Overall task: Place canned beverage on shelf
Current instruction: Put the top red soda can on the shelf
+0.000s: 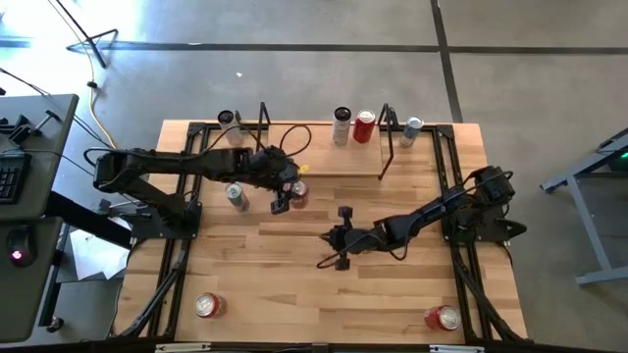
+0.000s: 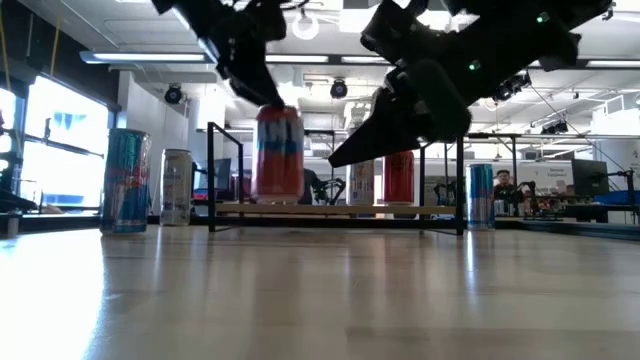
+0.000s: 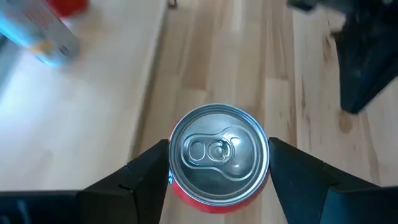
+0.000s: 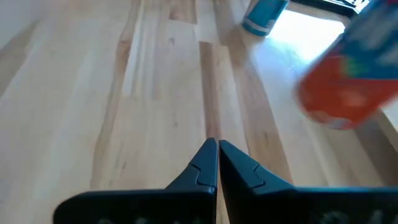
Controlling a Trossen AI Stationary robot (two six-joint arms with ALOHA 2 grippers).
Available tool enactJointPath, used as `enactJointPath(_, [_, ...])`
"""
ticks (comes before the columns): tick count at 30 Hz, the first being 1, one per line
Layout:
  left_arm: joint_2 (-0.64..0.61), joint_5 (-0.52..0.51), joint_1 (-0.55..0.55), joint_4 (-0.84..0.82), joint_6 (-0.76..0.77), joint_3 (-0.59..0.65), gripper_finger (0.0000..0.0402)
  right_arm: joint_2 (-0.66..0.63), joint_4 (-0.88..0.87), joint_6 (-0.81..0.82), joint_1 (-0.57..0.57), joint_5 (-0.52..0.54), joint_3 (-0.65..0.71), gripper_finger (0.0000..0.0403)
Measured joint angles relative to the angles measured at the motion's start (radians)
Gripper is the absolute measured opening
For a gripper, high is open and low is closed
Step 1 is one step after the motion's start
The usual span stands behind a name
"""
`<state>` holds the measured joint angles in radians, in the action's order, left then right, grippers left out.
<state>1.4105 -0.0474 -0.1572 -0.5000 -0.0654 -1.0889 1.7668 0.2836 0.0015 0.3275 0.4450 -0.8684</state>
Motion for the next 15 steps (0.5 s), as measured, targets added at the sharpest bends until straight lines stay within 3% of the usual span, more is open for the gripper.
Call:
enactJointPath(9, [0.012, -0.005, -0.104, 0.007, -0.081, -0.105, 0.0226, -0.001, -0.011, -0.001, 0.043, 0.027, 0.000, 0.0000])
enactJointPath(15, [0.073, 0.063, -0.214, 0.082, -0.125, -0.105, 0.0226, -0.001, -0.011, -0.008, 0.043, 0.028, 0.000, 0.0000])
